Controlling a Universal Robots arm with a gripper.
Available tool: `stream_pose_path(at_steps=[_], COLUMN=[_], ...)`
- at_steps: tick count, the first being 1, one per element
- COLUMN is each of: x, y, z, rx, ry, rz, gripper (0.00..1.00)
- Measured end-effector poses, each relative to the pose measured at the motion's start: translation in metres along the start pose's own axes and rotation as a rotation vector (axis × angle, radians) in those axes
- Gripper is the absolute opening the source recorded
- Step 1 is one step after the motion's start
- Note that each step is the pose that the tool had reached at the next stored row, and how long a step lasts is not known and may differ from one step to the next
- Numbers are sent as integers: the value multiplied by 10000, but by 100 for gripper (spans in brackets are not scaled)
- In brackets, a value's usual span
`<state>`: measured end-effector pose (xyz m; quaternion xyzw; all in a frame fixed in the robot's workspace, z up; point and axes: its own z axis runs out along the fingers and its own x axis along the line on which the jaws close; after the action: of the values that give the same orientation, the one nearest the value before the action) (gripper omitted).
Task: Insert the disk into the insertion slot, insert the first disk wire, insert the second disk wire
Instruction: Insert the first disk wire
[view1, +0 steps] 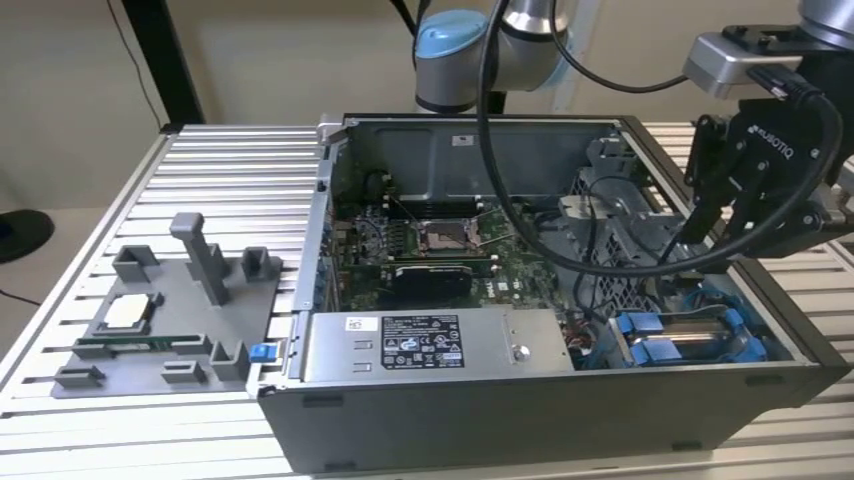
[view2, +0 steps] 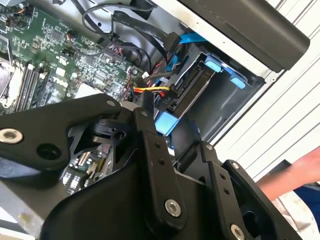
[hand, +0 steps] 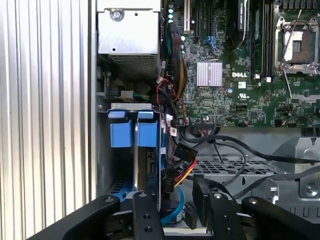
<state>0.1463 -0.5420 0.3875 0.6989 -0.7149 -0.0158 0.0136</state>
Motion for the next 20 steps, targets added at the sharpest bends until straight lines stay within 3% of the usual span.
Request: stream_pose_path(at_steps=[11, 20], x=[1, 21], y=[-32, -43], z=[152, 227], rx=[0, -20], ry=[-2, -1], rz=[0, 0], gripper=[100, 100])
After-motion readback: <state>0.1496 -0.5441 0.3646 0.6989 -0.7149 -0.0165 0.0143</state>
